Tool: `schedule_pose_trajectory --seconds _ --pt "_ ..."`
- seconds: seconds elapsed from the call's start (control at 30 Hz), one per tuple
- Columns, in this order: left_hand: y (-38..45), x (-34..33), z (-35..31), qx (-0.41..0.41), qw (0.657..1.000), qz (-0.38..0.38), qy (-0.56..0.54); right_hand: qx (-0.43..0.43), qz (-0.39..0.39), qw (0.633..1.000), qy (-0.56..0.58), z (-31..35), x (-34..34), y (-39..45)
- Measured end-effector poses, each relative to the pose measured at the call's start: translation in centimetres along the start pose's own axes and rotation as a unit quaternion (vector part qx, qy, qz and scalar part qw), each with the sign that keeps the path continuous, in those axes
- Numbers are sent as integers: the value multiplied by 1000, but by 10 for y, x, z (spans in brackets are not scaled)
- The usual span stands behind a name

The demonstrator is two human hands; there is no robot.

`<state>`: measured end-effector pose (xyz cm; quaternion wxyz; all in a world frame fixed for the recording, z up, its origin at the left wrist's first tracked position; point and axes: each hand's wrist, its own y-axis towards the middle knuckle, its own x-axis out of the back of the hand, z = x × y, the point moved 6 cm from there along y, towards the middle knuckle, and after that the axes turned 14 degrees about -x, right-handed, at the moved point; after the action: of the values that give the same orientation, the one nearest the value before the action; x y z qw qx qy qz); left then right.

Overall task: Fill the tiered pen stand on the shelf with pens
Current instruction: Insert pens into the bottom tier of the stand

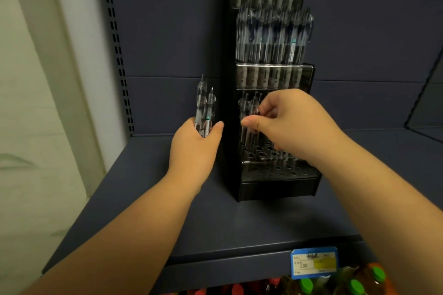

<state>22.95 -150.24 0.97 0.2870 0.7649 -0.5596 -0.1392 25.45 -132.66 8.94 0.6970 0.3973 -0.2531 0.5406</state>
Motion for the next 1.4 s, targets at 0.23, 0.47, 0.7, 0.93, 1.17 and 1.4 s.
schedule_pose_trajectory --seconds 0.23,0.47,0.7,0.93,1.17,1.4 --pt "6 -1 -3 3 999 39 -2 8 -31 999 -19 -1 -2 -1" --pt "0 8 1 20 999 28 -37 20 -109 991 78 -5 7 -15" --pt "3 6 -9 -17 999 40 -5 83 -102 991 36 36 -17 -32" --pt "-5 -5 -2 90 964 21 -251 78 -85 993 19 54 -38 -23" --pt "1 7 -20 -94 993 55 41 71 -83 988 106 52 -21 -17" --pt "3 5 -21 -94 994 42 44 79 -92 985 125 49 -12 -16"
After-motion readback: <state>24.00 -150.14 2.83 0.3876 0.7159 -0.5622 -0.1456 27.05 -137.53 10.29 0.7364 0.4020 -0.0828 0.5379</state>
